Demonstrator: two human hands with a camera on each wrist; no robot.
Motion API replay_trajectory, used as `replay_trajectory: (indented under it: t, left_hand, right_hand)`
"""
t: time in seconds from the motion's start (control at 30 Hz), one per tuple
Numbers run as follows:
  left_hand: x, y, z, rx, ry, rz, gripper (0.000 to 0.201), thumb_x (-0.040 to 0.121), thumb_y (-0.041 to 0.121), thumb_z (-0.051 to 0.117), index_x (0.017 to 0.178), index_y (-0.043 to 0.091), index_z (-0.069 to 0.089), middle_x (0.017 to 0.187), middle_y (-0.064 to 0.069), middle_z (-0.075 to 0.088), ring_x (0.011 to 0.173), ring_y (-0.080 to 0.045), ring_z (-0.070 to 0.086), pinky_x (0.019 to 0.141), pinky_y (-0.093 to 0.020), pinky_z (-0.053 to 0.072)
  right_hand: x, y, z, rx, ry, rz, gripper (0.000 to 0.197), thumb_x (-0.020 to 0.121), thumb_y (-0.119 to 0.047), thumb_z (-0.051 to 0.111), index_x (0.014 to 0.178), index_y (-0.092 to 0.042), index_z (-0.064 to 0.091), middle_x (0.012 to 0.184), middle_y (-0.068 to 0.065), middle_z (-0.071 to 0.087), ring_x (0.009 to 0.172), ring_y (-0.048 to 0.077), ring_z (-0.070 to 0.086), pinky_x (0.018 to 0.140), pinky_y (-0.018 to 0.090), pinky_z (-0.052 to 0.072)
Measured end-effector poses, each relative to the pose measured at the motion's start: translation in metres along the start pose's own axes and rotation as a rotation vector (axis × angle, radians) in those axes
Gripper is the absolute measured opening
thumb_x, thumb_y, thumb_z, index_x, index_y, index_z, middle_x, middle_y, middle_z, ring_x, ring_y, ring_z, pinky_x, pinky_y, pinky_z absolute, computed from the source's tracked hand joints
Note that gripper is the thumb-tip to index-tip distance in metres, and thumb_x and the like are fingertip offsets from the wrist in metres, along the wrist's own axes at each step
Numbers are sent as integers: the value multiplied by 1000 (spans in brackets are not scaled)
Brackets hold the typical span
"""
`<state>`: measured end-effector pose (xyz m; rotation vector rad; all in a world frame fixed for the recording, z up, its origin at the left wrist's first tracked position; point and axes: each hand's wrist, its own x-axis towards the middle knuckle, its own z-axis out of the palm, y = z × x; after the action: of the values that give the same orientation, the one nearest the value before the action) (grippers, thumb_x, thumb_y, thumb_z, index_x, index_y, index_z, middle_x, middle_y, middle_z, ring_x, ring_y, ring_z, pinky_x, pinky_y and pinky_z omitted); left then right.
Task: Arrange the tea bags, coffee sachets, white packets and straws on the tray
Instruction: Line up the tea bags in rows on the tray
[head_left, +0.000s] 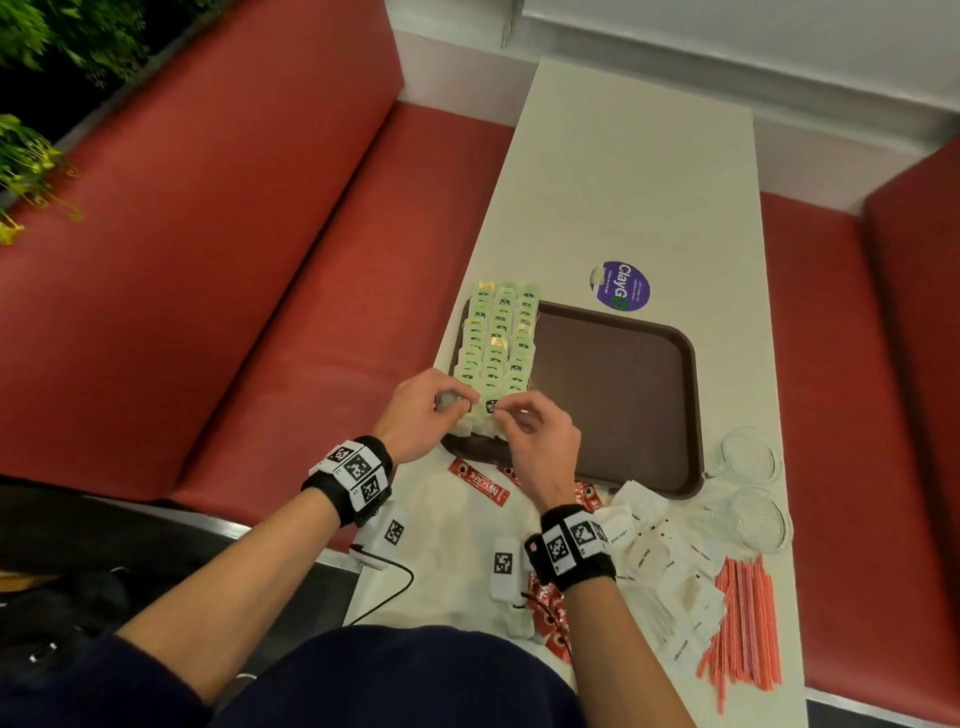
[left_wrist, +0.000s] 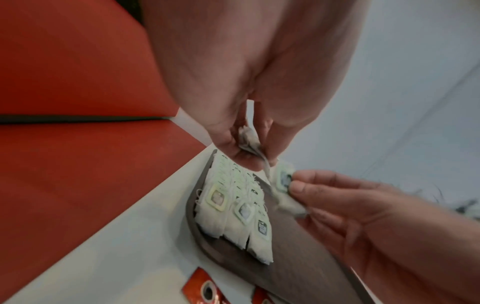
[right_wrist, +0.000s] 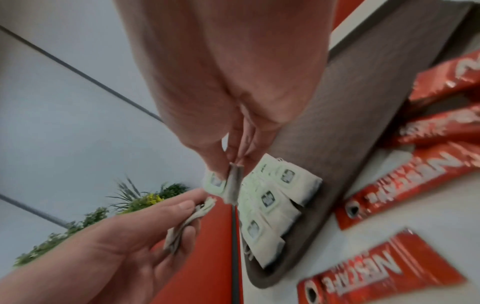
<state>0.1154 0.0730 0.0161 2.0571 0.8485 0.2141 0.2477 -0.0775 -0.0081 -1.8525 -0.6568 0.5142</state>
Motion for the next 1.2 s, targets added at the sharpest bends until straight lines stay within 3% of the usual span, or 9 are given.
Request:
replay_trajectory:
  t: [0.17,0.23,0.3,0.5,0.6,0.77,0.97,1.1,1.2]
  left_hand:
    - [-12,-28,1,-247,116,-169,37,98,14,76,117,46,76,105,9,74,85,-18,74,90,-44,63]
    - [-18,-34,1,-344,141,-196,42,96,12,79,120,46,74,98,8,75,86,-32,73,89,-51,64]
    - [-22,-36,1,-412,150,-203,37,96,11,80,117,40,77,99,8,78,89,-33,75,89,-52,65]
    - [-23,-35,4,-514,163,-242,22,95,13,82,109,29,81,103,4,80,102,-22,77,93,-48,65]
    - [-21,-29,4,-583,138,-260,17,98,13,79,113,21,80,106,-3,81,102,-27,78,94,-50,64]
    - [-14,-16,7,-616,122,-221,14,95,24,83,107,22,76,101,-6,80,96,-31,77,92,-50,63]
    - [-2,5,16,-624,72,-141,18,96,17,82,111,14,71,88,0,77,77,-14,73,73,-29,62]
    - [3,2,22,-403,11,-88,13,97,28,80,109,27,74,102,9,79,90,-8,75,79,-25,63]
    - [5,-12,27,-168,87,-85,16,98,27,78,113,27,72,105,12,72,89,-4,69,80,-21,57]
  right_hand:
    - [-1,19,20,-62,101,122,16,95,-8,81,95,-24,78,90,-16,77,87,-5,72,81,10,56]
    - [-1,22,28,-93,106,125,15,95,-7,80,95,-22,77,90,-15,76,84,-3,71,75,5,51]
    - [-2,25,33,-128,112,116,15,95,-6,80,95,-20,75,89,-14,75,83,-3,70,73,4,50]
    - [1,39,43,-321,54,68,17,96,-13,81,95,-22,67,94,-8,67,83,6,68,79,26,61]
    - [-1,39,43,-424,41,28,18,97,-15,78,95,-23,62,98,-5,59,86,12,60,82,31,56]
    - [-5,-1,31,-32,38,30,20,103,-43,73,97,-26,65,94,-9,72,88,9,69,81,25,57]
    - [-3,-24,2,158,-13,-5,20,97,-23,83,105,-21,64,100,-8,75,96,12,74,87,26,60]
    - [2,-7,-17,94,12,16,17,97,-18,81,103,-21,66,99,-7,76,94,11,74,89,26,60]
    - [6,16,-29,42,113,109,16,96,-20,82,103,-23,68,100,-8,77,94,6,74,90,29,62]
